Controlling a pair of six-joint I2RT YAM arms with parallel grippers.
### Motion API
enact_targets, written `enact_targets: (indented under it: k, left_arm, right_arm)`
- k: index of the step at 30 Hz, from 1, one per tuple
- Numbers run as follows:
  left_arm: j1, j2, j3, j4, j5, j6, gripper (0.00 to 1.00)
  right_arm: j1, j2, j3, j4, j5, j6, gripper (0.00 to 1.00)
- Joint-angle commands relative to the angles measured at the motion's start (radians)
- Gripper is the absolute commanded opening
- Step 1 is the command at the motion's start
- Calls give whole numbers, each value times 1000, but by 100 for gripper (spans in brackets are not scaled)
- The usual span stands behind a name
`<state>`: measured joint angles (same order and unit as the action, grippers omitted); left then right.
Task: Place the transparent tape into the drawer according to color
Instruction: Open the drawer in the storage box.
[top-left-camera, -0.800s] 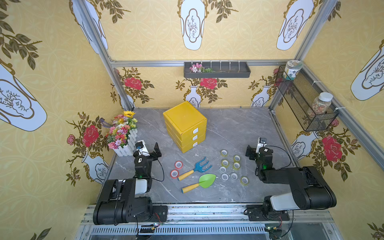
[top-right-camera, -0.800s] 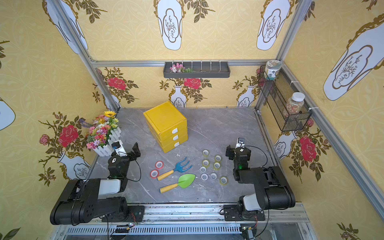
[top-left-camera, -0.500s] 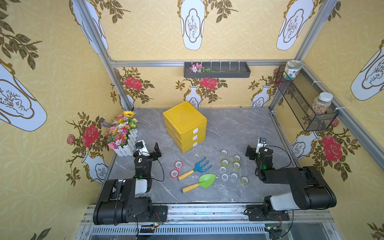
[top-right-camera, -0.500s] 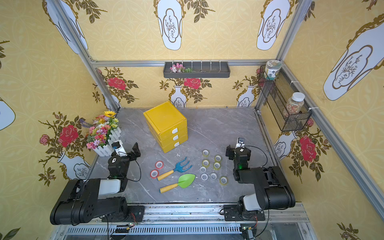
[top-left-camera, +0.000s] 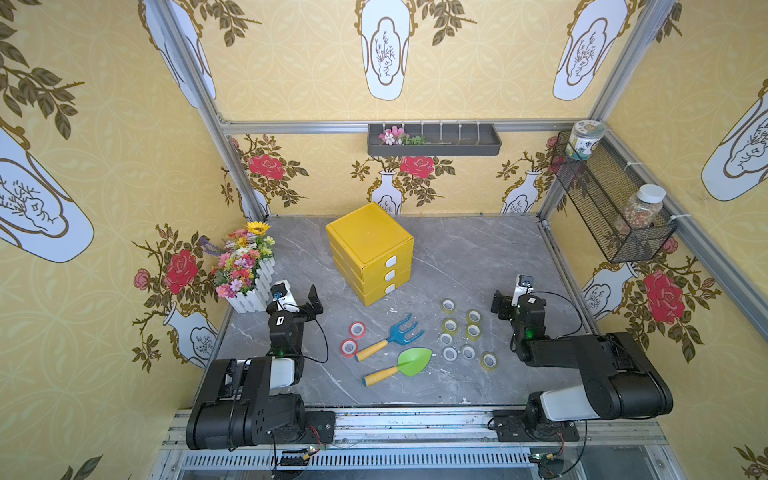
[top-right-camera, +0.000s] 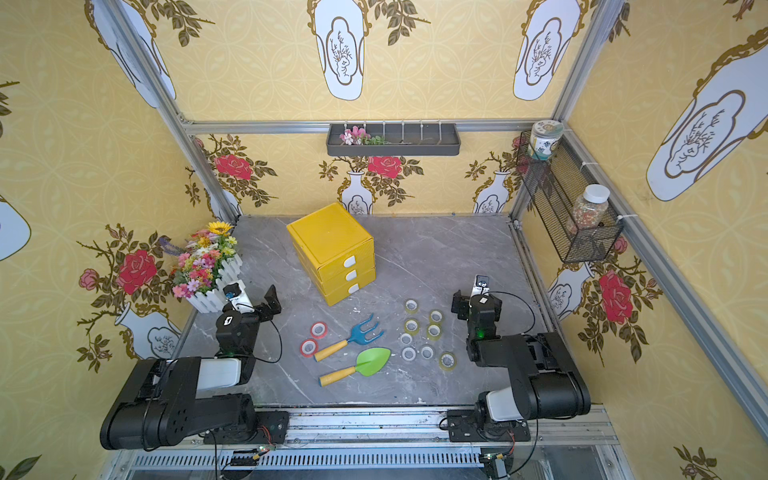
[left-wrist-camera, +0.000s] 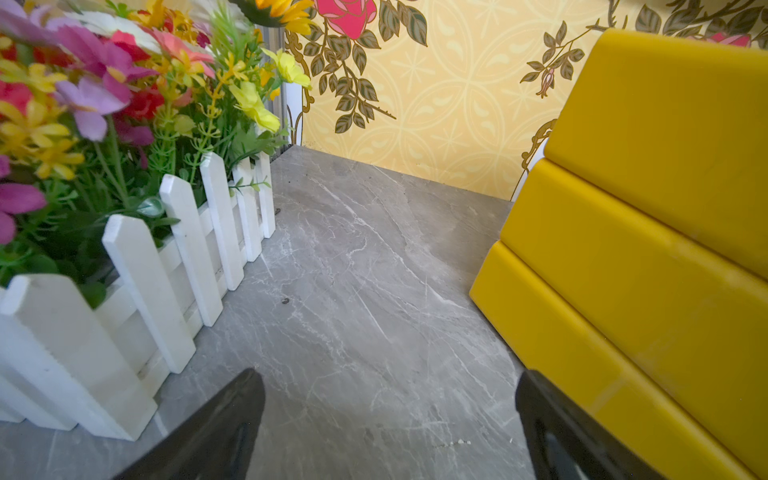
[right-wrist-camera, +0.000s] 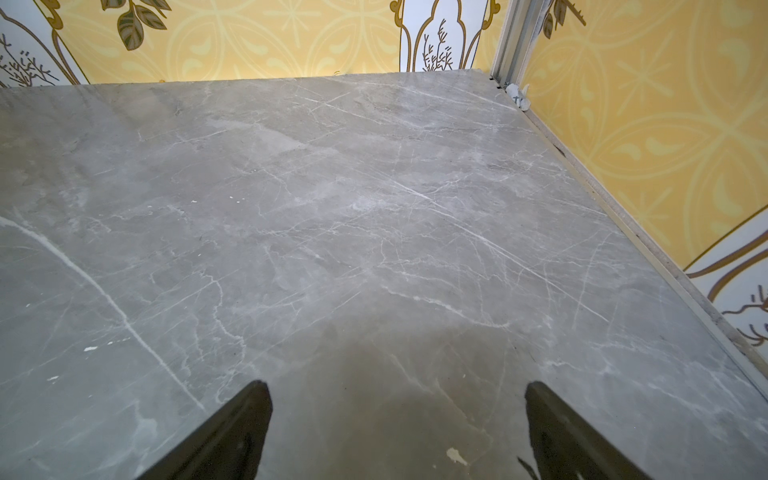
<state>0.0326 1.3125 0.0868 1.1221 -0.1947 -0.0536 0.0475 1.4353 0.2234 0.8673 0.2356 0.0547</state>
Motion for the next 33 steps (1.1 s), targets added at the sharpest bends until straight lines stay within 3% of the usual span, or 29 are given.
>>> enact_targets:
  k: [1,16,20,27,31,33]
  left_arm:
    - [0,2,-5,28,3,0,100]
    - [-1,-19,-6,39,0,3,100]
    - [0,-152,58,-191,3,0,100]
    - [1,-284,140,-315,-102,-59,100]
    - [0,-315,222,-293,-102,-150,100]
    - [0,-317,271,-320,-121,-269,100]
  right_arm:
    - [2,-3,1,55,5,-3,97]
    - [-6,-14,3,49,-12,0,97]
    - [5,-107,91,-184,19,0,97]
    - [28,-189,273,-546,66,58,97]
    - [121,-181,360,-617,300,104,97]
    - [124,-161,418,-677,356,240,97]
